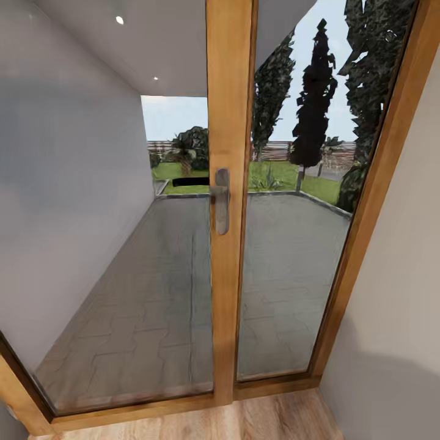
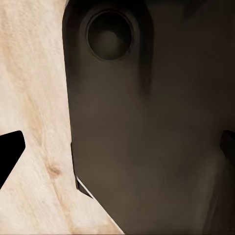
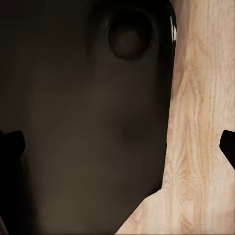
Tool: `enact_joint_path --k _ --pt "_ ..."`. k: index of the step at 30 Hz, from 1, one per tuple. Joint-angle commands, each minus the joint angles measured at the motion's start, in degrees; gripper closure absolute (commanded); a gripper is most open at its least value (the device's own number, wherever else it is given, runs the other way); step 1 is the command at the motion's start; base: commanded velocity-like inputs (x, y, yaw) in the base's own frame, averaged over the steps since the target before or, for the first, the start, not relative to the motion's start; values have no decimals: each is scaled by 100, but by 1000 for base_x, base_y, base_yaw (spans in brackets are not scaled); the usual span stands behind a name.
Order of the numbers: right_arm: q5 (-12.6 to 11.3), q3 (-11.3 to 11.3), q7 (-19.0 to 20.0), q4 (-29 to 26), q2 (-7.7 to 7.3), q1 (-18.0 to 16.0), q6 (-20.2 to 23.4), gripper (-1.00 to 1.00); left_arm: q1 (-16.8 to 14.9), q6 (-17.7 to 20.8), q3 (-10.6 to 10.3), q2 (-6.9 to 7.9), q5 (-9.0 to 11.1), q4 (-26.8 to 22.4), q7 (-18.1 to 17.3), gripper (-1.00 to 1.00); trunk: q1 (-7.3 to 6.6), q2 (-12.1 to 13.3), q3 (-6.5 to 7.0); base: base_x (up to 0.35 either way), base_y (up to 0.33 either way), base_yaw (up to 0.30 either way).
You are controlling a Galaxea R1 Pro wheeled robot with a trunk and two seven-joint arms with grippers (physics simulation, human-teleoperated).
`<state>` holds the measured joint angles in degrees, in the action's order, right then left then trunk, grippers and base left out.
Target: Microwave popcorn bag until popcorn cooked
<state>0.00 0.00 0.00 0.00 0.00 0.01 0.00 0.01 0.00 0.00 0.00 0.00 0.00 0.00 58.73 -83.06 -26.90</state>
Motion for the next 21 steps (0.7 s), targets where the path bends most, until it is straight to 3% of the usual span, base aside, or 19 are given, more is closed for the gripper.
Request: enact_joint_path --k 1,4,9,17,18,21 --pt "0 0 0 0 0 -1 0 -100 -1 0 0 0 0 0 0 -100 0 -2 -3 0 0 0" --pt "-23 -13 7 -53 -98 -1 -12 -100 98 -15 41 -75 6 -97 -21 -100 0 -2 -3 0 0 0" --pt "-26 -8 1 -148 -258 -1 -142 -100 209 -26 44 -69 6 -199 -18 -100 0 -2 -3 0 0 2" --pt "-26 -14 -73 -158 -272 -1 -399 -100 210 -26 44 -70 1 -202 -18 -100 0 -2 -3 0 0 228" --pt "-26 -15 -155 -158 -272 -1 -1367 -100 210 -26 44 -70 4 -202 -18 -100 0 -2 -3 0 0 287" --pt "-35 -24 -454 -163 -272 -1 -1387 -100 211 -26 44 -72 4 -202 -18 -100 0 -2 -3 0 0 287"
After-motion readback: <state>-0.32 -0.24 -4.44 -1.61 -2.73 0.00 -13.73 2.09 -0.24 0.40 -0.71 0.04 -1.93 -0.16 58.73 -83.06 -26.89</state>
